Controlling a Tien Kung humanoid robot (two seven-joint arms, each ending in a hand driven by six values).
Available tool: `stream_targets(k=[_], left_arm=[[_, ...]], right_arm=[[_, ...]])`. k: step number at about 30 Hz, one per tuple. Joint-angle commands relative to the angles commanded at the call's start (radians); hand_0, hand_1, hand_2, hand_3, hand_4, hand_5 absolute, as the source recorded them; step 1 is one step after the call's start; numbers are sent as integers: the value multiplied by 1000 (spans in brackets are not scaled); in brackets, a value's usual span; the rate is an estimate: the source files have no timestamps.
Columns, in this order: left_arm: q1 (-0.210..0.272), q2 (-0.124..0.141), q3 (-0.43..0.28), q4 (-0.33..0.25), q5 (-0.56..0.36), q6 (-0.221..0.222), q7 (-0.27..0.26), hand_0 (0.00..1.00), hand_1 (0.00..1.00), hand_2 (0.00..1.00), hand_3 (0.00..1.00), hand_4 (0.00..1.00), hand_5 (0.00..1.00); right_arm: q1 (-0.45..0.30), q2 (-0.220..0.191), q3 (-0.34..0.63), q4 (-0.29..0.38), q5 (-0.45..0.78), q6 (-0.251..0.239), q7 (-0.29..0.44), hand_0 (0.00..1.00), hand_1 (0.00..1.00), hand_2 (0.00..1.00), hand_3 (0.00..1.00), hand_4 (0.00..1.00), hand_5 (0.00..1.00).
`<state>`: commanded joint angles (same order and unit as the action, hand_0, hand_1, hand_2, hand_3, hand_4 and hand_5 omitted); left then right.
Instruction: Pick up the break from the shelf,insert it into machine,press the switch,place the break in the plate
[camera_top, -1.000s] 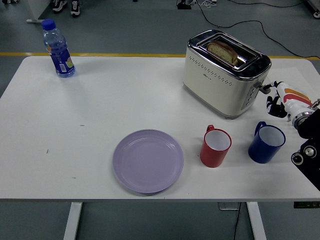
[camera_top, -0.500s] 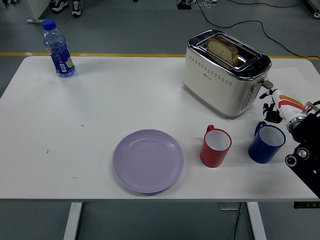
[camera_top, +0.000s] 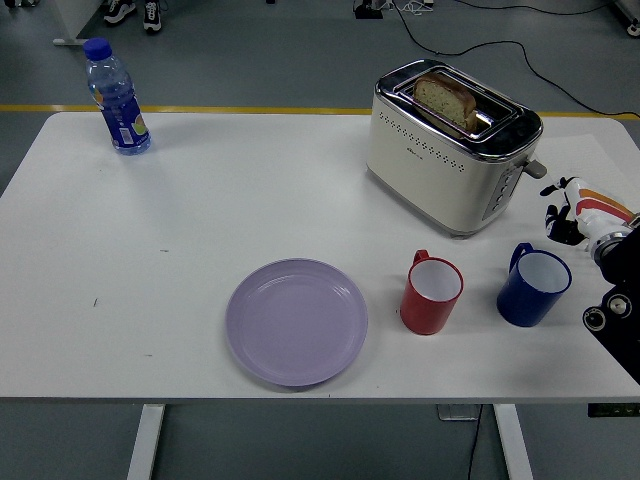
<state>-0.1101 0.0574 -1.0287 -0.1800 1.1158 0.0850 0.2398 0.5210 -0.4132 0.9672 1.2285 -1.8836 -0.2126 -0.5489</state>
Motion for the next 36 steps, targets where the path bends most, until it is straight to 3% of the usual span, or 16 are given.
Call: stream_targets(k=[9,18,36], left_arm=[[0,0,-1,0,1,0,1,684,690,676,559,279,827],[1,0,-3,0,6,-1,2,684,690,675,559,279,827],[0,0,1,0,2,-1,1,684,690,676,559,279,826]], right_arm=[[-4,-6,46,51,-28,-38,4,99,102,222,696,361,2],[5,-1,39,96,-28,-44,14,101,102,221,693,360,2],[11,12,-4,55,-9,-24,14,103,102,220,689,363,2]])
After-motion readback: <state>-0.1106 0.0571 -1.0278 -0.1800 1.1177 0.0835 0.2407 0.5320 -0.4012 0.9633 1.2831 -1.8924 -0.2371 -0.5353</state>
